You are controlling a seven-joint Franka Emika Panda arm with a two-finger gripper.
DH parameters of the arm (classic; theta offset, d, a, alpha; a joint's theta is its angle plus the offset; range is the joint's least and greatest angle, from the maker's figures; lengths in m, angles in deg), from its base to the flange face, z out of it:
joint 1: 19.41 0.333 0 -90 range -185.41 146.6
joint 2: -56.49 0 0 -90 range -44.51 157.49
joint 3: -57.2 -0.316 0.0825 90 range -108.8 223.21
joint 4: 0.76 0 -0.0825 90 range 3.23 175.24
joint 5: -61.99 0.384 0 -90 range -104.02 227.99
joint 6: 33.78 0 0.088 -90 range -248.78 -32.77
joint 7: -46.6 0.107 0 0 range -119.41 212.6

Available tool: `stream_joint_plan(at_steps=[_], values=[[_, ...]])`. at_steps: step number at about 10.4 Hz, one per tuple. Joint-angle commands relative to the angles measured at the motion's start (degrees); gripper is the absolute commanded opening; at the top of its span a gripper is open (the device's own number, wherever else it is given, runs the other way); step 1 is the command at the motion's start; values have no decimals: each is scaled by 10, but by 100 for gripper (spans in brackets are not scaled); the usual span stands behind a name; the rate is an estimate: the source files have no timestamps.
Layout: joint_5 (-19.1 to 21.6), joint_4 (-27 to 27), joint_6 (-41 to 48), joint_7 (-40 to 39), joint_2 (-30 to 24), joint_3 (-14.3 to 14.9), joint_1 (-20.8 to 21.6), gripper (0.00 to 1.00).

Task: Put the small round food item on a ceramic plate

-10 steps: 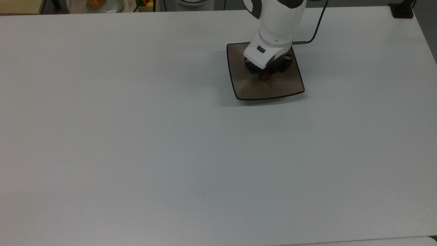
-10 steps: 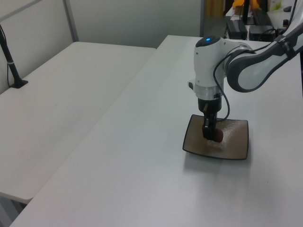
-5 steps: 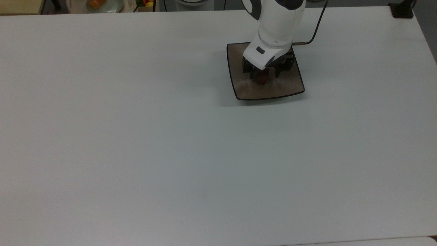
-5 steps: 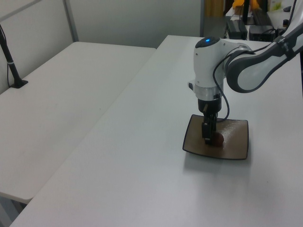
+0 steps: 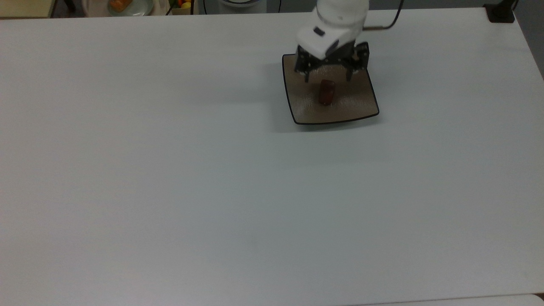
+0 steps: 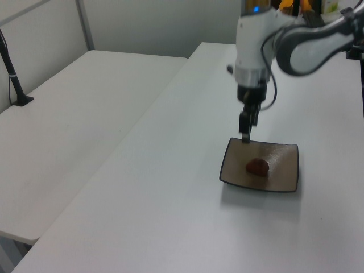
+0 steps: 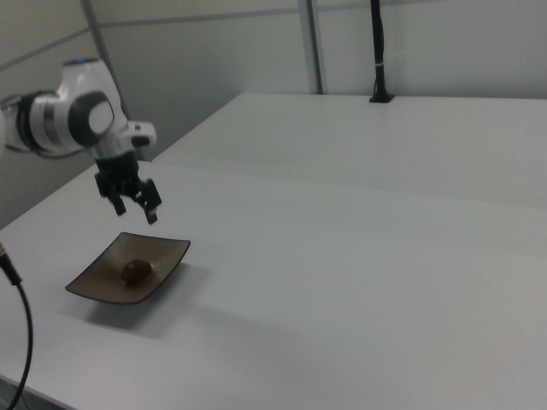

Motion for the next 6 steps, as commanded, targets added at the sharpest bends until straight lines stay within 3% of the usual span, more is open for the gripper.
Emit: stream_joint_plan(at_steps=[1,4,6], values=[[-7,-49,129,-17,-95,30,-34,100],[3,-98,230,-101,-133,101,-48,100],[3,-97,232,-185,-142,118,-75,100]])
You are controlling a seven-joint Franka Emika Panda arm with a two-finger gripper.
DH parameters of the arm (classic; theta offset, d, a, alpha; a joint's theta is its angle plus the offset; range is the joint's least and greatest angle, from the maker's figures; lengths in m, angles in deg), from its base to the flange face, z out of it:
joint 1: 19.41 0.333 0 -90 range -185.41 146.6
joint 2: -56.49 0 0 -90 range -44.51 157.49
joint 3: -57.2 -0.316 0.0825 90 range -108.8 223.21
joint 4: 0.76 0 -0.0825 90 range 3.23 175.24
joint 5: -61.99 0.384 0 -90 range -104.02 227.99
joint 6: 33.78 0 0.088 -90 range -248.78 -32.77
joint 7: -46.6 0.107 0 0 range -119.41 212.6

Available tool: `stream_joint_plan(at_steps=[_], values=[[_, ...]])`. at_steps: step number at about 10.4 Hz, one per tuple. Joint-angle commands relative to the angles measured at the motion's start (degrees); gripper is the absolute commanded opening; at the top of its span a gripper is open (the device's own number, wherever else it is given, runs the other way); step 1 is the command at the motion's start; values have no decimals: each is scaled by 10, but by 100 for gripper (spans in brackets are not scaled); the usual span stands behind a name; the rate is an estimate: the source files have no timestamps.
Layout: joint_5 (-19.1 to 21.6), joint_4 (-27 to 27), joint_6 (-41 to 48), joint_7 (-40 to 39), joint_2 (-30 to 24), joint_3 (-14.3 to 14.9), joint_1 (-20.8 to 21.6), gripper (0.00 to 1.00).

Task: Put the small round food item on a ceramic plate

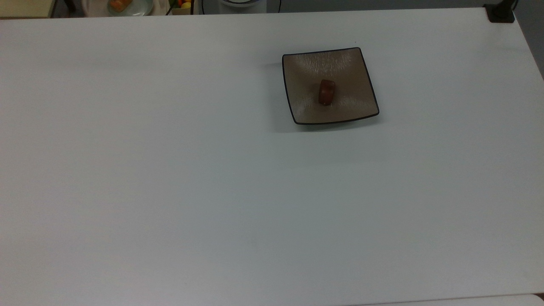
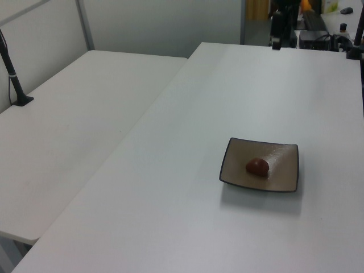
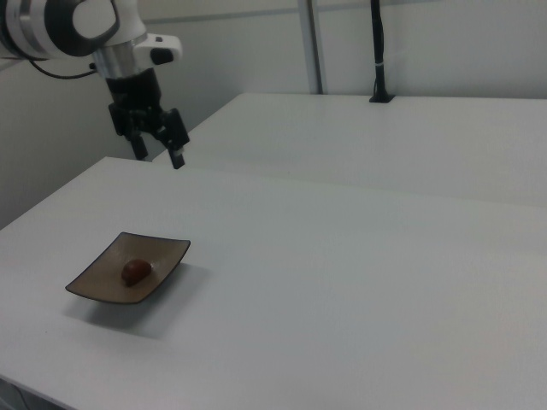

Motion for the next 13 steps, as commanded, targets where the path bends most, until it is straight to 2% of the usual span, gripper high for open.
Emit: stream_joint_plan(at_steps=[1,3,6,8,10,13], values=[[3,-3,6,-138,-1,30,-24,100],[5,4,-38,-202,8,32,-35,100],[11,9,-67,-204,22,30,-36,100],[11,9,-68,-203,28,14,-42,100],[11,11,-67,-198,28,-17,-64,100],[11,12,-69,-198,37,-19,-61,100]])
